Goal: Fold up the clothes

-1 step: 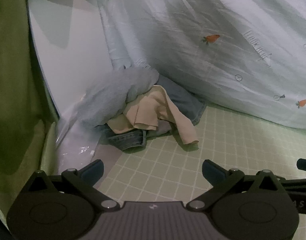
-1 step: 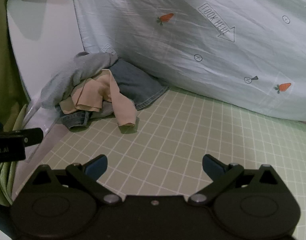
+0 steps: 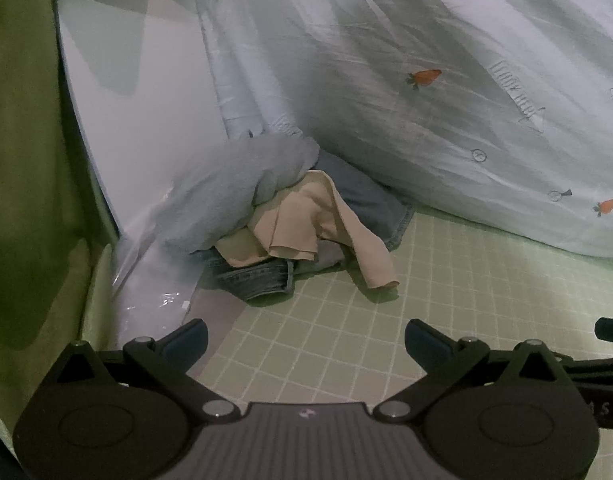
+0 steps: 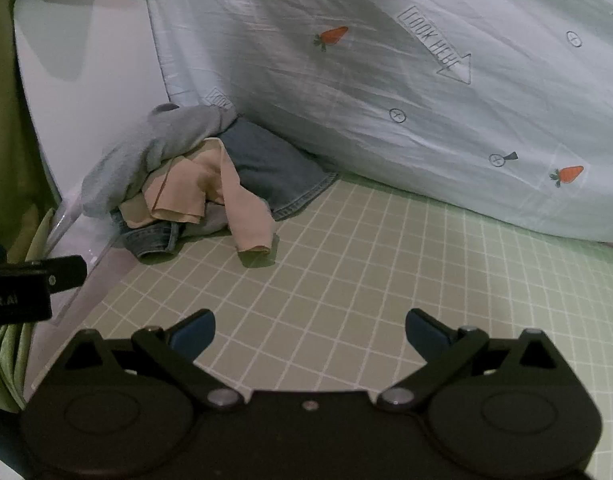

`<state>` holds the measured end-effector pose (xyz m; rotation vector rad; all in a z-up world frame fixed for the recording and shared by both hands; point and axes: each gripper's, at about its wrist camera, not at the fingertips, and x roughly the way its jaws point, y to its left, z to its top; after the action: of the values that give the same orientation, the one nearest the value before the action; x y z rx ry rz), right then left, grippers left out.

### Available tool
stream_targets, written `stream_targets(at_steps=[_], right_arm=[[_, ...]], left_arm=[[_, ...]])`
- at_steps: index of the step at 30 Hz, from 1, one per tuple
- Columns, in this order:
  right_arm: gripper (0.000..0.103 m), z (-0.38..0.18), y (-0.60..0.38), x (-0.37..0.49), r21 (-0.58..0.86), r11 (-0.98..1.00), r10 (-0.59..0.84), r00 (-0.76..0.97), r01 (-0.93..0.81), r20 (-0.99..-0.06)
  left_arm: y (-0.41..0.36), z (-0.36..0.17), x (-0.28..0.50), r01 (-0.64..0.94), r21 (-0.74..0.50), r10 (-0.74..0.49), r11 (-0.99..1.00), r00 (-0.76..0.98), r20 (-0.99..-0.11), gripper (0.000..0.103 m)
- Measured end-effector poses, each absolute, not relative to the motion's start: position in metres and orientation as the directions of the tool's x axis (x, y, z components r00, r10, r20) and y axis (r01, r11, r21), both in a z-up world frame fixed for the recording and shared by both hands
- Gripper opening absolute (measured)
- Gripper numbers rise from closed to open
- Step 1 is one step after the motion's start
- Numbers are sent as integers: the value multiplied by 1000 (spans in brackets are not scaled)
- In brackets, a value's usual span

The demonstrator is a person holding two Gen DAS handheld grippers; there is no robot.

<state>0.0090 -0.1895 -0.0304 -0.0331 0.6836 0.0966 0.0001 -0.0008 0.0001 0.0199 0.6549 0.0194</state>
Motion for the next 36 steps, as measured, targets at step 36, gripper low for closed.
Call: stream_targets(at_steps=[36], right_arm=[[102,-35,-192,6,35,995,91,765,-89,-638]], left_arm=[[-4,-5,0,-23,37,41,999,782,-622,103]])
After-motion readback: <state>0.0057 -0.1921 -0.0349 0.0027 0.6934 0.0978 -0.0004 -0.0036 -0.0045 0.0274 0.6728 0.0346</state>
